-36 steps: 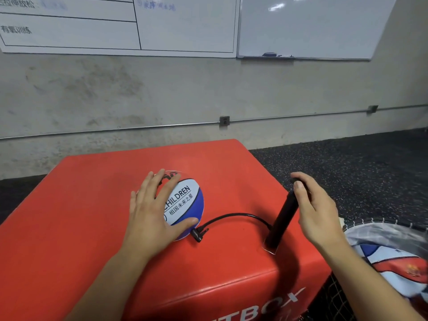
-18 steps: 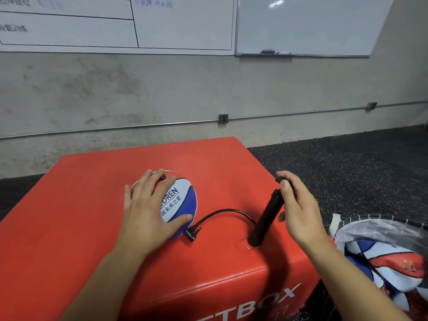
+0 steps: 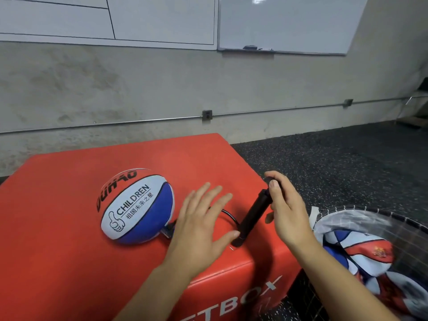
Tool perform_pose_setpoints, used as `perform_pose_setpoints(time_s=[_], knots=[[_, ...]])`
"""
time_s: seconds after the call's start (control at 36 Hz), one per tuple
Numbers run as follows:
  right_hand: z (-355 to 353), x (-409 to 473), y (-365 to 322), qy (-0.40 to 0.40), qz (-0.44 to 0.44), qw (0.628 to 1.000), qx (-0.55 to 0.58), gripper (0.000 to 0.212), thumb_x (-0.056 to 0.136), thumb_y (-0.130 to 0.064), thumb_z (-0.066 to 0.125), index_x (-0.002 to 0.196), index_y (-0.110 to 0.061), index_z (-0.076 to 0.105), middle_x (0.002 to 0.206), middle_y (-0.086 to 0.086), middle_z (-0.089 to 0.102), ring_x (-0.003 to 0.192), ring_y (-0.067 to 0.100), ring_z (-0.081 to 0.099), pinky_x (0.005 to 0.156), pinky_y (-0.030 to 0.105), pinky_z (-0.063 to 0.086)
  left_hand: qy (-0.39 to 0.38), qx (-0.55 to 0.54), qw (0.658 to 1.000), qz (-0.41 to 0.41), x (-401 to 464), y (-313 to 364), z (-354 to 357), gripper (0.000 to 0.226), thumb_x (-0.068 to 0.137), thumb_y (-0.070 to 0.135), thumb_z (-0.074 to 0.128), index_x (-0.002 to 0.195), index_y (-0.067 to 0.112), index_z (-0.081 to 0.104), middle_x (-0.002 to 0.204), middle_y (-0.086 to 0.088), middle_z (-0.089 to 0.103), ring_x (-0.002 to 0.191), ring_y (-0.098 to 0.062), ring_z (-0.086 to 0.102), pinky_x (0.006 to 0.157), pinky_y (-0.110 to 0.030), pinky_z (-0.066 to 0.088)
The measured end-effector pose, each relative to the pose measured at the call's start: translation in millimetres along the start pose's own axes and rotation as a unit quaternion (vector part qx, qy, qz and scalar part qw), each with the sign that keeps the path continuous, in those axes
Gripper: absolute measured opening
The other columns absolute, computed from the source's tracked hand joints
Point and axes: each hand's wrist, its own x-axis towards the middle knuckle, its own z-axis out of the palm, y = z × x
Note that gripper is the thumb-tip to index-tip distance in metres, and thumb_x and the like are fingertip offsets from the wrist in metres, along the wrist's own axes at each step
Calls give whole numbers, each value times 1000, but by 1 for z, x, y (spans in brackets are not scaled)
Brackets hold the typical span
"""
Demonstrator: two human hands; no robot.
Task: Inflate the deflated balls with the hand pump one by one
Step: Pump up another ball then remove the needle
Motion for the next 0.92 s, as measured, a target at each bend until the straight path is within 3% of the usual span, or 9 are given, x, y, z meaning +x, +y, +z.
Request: perform_pose_setpoints(time_s=[0.14, 0.25, 0.33, 0.5, 0.67, 0.78, 0.92], knots=[[-5, -5, 2, -16, 1, 999, 28, 23, 112, -30, 44, 124, -36, 63, 80, 6, 59, 57, 14, 53, 49, 39, 52, -66, -107, 992, -13, -1, 15, 44, 68, 96, 47, 65, 157, 41, 37, 161, 17, 39, 153, -6, 30, 121, -42, 35], [-11, -5, 8, -30, 17, 998, 50, 27, 106, -46, 45, 126, -39, 62, 88, 12, 62, 60, 20, 56, 52, 40, 51, -84, -200, 976, -29, 4, 22, 63, 74, 98, 24, 68, 159, 47, 32, 158, 25, 43, 145, 2, 41, 119, -34, 39], [-17, -2, 13, -26, 34, 997, 64, 29, 102, -48, 45, 122, -41, 64, 91, 12, 61, 71, 23, 59, 51, 36, 49, -91, -243, 965, -43, 8, 21, 75, 77, 100, 14, 66, 159, 50, 33, 157, 31, 43, 143, 5, 44, 115, -36, 45], [-30, 6, 20, -14, 77, 996, 53, 25, 113, -32, 43, 121, -39, 66, 84, -7, 55, 73, 20, 56, 47, 32, 46, -97, -232, 968, -28, 12, 22, 88, 74, 103, 17, 65, 158, 53, 31, 152, 28, 50, 138, -1, 53, 110, -41, 49], [-58, 25, 11, 55, 60, 996, 42, 26, 113, -28, 43, 124, -27, 66, 66, -16, 40, 53, 8, 39, 45, 31, 41, -121, -220, 968, -18, 15, 20, 87, 77, 102, 15, 65, 157, 57, 30, 148, 30, 53, 133, -1, 56, 106, -40, 50], [-85, 36, 3, 111, 60, 991, 49, 28, 113, -29, 42, 124, -24, 68, 73, -5, 37, 52, 8, 37, 46, 30, 42, -133, -206, 969, -9, 14, 23, 86, 77, 103, 18, 63, 156, 61, 27, 141, 27, 57, 126, -6, 61, 101, -41, 52], [-105, 42, -2, 157, 57, 984, 56, 32, 114, -26, 40, 123, -25, 70, 64, -6, 33, 51, 10, 34, 45, 28, 41, -132, -188, 973, -1, 12, 26, 87, 77, 103, 21, 62, 154, 65, 25, 133, 26, 60, 117, -9, 64, 94, -40, 55]])
